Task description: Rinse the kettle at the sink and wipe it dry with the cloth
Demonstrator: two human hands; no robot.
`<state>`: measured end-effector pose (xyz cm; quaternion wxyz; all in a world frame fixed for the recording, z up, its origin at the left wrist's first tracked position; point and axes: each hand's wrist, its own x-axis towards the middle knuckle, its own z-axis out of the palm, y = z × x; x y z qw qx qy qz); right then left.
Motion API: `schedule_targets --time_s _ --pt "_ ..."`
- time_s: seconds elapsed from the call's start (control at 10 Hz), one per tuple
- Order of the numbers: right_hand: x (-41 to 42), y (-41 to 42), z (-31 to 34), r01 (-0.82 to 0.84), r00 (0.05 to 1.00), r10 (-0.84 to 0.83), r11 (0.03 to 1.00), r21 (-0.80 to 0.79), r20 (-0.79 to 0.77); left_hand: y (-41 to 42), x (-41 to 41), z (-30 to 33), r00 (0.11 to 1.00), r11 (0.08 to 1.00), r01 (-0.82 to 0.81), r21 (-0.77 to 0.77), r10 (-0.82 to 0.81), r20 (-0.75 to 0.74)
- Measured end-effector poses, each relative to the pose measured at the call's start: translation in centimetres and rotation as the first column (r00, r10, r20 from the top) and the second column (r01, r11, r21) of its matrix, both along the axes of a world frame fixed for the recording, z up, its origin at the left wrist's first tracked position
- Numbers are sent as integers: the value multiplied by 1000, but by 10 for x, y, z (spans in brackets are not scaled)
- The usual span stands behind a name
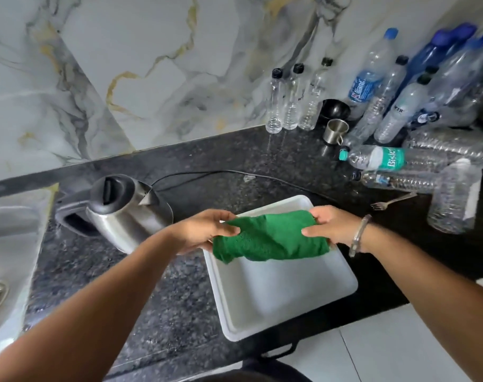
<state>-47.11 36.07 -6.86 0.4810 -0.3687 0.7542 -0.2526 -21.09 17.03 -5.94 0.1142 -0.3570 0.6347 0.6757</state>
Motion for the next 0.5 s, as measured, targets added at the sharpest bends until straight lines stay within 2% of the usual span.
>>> schedule_targets --time_s 0.1,0.2,0.3,0.4,0.5 --pt "11 -12 -3 -176 747 237 972 158 -621 14 -12 -5 919 623 377 -686 -156 363" --pt "29 -13 -10 -226 694 198 973 52 -692 43 -24 -18 931 438 356 -826 -89 354" --pt "61 -9 -38 -379 660 449 891 249 -603 85 -39 -57 845 488 530 -694 -236 480" --pt "83 -3 -62 -410 567 628 777 479 -534 105 -31 -88 780 422 624 -658 -285 557" --pt "84 -3 -47 -394 555 542 839 375 -630 98 -29 -84 825 449 563 -694 -266 498"
